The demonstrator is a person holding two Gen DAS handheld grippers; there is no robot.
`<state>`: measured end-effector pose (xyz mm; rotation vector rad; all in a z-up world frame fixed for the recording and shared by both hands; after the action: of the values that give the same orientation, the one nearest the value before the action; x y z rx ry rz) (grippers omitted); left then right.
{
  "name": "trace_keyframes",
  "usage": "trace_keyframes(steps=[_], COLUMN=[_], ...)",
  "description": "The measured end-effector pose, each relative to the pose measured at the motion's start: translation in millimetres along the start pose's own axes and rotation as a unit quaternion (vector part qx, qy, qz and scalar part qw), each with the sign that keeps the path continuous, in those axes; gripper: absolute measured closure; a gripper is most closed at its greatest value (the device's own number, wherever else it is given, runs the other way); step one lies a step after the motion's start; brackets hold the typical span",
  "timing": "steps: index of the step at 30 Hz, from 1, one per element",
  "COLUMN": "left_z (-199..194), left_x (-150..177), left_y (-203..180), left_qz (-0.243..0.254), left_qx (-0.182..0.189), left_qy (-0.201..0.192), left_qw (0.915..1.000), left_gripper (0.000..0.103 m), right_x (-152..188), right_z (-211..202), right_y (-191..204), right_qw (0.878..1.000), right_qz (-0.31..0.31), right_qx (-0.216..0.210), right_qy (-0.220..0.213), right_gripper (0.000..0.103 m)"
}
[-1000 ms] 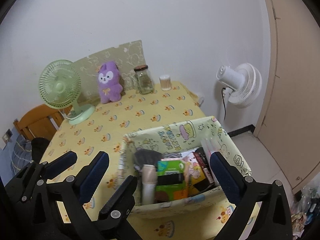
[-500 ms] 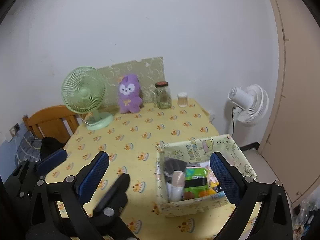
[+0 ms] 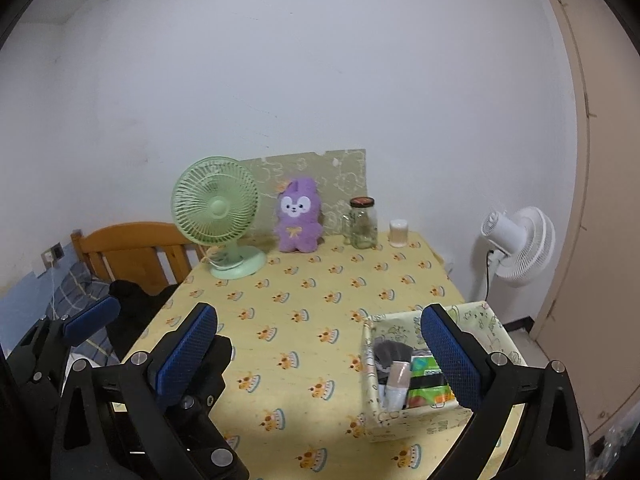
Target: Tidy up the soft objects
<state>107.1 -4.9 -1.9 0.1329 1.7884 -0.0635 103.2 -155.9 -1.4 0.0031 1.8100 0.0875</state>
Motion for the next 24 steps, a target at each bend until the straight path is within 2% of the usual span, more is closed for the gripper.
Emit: trace_keyframes(steps=[9, 24], left_z=[-8.8, -10.3], left_x=[3.2, 6.2], left_y=[14.4, 22.2], left_qz=[-0.011, -0.023], left_qx=[-0.012, -0.025], left_qy=[-0.005, 0.000], left_qw=[0.9999, 0.9994], left_gripper=[0.000, 0.000], right_x=[1.0, 1.2], right_z=[-7.5, -12.6], right_y=[19.4, 17.5], right_qw=[1.000, 1.000], right_qz=[-0.014, -0.006], right_qx=[-0.013, -0.009], right_qy=[-0.006, -0.015], right_gripper=[0.000, 0.000])
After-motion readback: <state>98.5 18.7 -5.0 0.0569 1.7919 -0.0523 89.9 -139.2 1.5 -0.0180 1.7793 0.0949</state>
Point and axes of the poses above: each gripper's, at about its wrist camera, not at the fingertips, and z roughly the way its jaws point, y to its left, x to its underside, the point moved 8 cm from there along z, roughly the way its jaws point, and after that the axes turned 10 degrees about -y, right-handed, at the moved point
